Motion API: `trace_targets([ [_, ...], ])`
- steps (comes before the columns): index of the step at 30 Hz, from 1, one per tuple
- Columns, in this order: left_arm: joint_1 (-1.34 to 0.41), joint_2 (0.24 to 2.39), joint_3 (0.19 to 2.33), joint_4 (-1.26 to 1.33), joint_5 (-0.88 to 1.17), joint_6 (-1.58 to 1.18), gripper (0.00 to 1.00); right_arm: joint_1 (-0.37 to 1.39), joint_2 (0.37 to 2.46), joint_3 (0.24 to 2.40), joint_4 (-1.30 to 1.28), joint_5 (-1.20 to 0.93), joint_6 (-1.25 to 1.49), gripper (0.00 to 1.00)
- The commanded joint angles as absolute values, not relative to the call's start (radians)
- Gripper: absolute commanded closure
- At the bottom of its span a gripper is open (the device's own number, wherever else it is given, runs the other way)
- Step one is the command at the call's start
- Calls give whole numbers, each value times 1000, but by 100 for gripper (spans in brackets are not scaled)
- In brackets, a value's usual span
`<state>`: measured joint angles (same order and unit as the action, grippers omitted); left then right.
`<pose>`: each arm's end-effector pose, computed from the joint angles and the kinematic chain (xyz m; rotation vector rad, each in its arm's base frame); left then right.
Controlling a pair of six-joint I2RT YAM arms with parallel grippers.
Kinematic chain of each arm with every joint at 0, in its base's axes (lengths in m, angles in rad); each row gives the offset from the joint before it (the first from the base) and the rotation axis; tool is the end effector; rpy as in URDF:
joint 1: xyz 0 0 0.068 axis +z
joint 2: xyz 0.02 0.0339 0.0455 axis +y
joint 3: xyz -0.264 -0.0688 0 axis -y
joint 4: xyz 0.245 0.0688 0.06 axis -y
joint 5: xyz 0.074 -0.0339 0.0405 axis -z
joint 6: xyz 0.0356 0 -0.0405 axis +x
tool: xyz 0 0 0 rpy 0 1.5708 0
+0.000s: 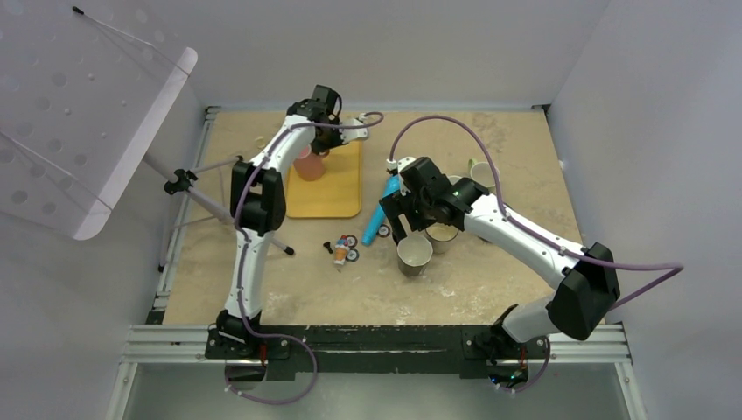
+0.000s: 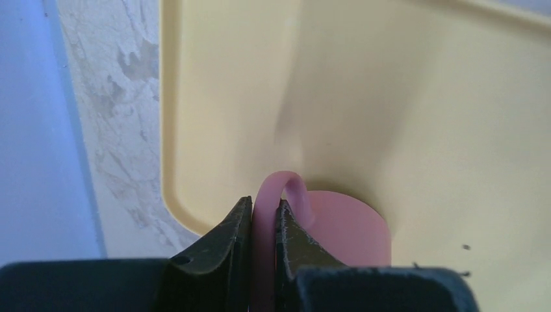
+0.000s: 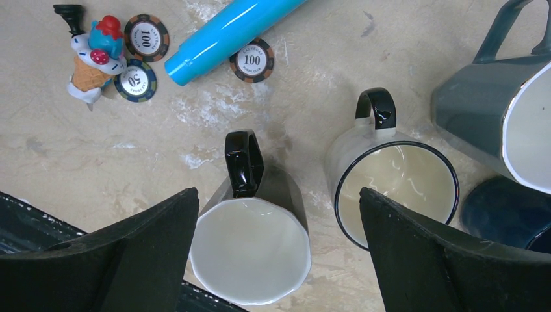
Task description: Turn the mug right side up
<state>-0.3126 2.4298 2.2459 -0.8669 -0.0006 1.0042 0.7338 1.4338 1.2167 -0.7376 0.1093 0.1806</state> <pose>0.5007 -0.1618 0.2050 1.6166 2.0902 0.2390 0.2249 0.1976 0.2916 -0.6492 2.4483 0.2314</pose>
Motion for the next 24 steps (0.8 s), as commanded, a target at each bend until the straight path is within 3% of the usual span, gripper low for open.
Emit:
trace_targets([
  [1, -324, 2211, 2248, -918, 170, 848, 100, 736, 1386, 1250, -692, 97, 167, 4],
  [7, -322, 1974, 2243, -1030, 459, 543, 100, 736, 1276, 1204, -421, -70, 182, 3],
  [13, -322, 1781, 2221, -1077, 724, 256, 100, 735, 1220, 1038, 194, -388, 408, 2],
  [24, -347, 1604, 2083, -984, 897, 98, 100, 733, 1313, 1018, 686, -545, 657, 6],
])
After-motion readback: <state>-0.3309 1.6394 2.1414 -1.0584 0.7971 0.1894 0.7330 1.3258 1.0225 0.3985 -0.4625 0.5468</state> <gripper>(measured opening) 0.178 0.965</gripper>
